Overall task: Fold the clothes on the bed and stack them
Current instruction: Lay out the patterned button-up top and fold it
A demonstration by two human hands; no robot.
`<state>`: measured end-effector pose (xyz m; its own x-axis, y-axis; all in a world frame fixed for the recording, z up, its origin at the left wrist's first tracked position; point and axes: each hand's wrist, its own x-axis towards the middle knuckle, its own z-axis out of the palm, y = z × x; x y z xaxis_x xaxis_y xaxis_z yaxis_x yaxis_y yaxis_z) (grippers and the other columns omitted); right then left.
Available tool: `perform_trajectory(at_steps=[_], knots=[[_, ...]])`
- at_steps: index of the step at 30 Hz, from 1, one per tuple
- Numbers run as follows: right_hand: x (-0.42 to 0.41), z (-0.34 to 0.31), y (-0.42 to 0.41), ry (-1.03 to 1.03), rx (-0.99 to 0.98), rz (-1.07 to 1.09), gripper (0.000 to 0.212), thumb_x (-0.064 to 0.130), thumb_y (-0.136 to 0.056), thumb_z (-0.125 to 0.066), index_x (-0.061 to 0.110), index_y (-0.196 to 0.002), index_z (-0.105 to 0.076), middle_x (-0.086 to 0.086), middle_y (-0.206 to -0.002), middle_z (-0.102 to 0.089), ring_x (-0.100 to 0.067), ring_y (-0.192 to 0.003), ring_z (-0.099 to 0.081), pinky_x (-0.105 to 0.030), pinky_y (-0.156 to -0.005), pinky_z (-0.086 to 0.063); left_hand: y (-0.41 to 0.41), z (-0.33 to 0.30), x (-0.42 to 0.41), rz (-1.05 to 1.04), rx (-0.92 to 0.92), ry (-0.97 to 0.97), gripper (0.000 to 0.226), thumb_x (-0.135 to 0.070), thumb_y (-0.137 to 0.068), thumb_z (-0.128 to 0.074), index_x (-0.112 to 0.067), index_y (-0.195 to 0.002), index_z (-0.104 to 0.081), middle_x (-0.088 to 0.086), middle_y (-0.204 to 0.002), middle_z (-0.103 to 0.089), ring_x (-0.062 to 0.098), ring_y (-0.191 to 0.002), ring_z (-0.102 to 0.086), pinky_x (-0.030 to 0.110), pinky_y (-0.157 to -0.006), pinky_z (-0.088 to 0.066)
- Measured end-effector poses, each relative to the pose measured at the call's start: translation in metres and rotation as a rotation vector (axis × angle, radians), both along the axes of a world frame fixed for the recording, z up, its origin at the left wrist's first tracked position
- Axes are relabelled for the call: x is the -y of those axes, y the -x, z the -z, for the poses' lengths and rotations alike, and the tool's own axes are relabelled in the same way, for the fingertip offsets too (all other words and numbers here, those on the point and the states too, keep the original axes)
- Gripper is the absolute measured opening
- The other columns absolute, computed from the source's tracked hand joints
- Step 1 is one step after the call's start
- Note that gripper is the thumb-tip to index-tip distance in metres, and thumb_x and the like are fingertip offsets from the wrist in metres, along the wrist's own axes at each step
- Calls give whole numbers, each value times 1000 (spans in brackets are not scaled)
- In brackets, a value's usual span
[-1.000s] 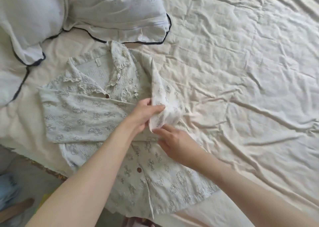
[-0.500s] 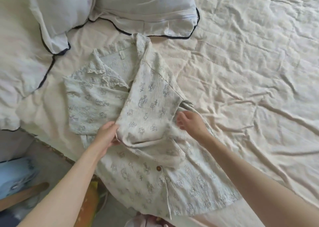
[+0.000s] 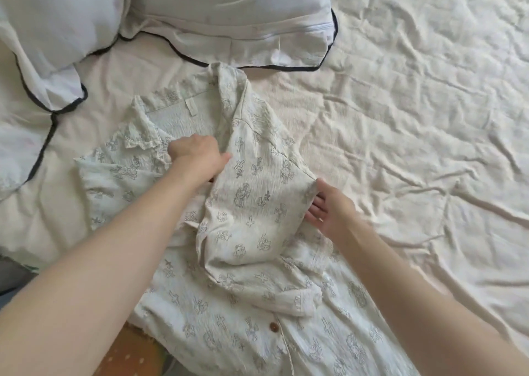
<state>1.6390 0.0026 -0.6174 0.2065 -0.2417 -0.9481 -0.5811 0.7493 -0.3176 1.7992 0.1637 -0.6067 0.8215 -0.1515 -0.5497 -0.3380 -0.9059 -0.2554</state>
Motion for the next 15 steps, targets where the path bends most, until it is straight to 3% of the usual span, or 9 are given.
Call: perform_trajectory(at_steps=[2, 4, 6, 8, 12, 15], knots=[[1, 3, -1, -16, 11, 23, 17, 21, -94, -59, 9, -82, -60, 0, -64, -64, -13, -49, -58, -27, -59, -50, -15, 5, 11, -27, 48, 220, 48, -58, -94, -38, -13, -86, -52, 3, -73, -52, 21, -62, -50, 29, -56, -37], [2, 6, -3, -53, 25, 96, 16, 20, -94, -59, 8, -82, -59, 1, -59, -61, -11, -45, -56, -27, -54, -48, -24, 11, 23, -147, -12, 468, 41, -52, -94, -46, -12, -87, -53, 2, -76, -54, 24, -72, -54, 32, -61, -42], [4, 8, -6, -88, 30, 197, 15, 16, -93, -60, 7, -81, -59, 1, -55, -62, -11, -42, -57, -28, -52, -47, -31, 19, 33, -262, -44, 621, 38, -43, -92, -55, -14, -70, -47, 0, -65, -45, 22, -65, -46, 30, -53, -32], [7, 9, -10, -101, 45, 278, 13, 14, -93, -59, 6, -83, -60, -2, -67, -67, -14, -55, -63, -29, -59, -52, -37, 22, 43, -343, -31, 763, 40, -36, -91, -59, -13, -61, -44, -1, -59, -41, 19, -58, -40, 29, -51, -25], [14, 14, -14, -113, 109, 428, 13, 16, -96, -54, 6, -102, -60, -8, -107, -67, -17, -89, -66, -29, -58, -56, -52, 28, 68, -300, -17, 924, 30, -34, -90, -61, -4, -83, -62, 6, -77, -55, 21, -74, -51, 33, -67, -40], [12, 20, -11, -89, 107, 340, 33, 13, -95, -54, 5, -127, -53, -11, -110, -66, -22, -93, -65, -34, -77, -55, -52, 39, 76, -295, -24, 868, 20, -29, -90, -62, -12, -100, -63, 8, -98, -63, 25, -98, -59, 34, -82, -45]])
